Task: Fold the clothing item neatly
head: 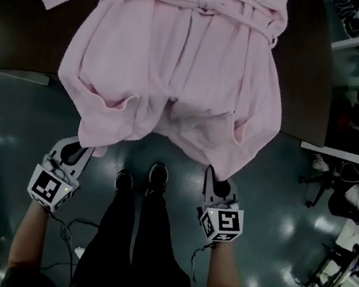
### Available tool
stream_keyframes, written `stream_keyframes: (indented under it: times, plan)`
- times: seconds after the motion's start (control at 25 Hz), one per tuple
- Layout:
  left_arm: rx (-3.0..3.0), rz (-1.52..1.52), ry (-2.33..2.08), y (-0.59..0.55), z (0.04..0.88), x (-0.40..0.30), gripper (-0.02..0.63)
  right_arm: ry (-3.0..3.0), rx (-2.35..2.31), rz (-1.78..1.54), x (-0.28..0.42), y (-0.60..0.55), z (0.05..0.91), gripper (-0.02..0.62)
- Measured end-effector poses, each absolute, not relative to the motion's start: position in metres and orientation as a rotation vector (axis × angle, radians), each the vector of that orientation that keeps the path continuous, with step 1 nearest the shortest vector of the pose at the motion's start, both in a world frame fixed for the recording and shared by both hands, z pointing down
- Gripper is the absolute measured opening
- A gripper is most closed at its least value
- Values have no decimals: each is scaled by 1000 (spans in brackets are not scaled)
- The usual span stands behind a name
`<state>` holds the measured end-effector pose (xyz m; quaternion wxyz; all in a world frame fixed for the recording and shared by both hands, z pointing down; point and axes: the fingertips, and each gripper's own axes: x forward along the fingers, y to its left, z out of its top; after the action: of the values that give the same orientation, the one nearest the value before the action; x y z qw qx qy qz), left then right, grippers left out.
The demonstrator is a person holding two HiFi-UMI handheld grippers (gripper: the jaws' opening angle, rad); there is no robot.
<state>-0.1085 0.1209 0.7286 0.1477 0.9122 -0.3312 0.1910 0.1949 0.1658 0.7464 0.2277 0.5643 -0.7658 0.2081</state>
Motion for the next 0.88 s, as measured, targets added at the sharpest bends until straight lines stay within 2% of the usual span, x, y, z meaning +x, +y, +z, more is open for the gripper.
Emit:
stream_keyframes:
  times: [0.28, 0.48, 0.88]
  plan:
    - [2656, 350, -891, 164, 566, -118, 25, -2185, 1460, 484, 157, 204, 587, 15]
    - [2746, 173, -922, 145, 467, -122, 25, -2338, 1373, 209, 140, 178, 470, 15]
    - [2842, 2, -1171, 16, 321, -146, 24, -2596, 1487, -34, 173, 54, 328, 15]
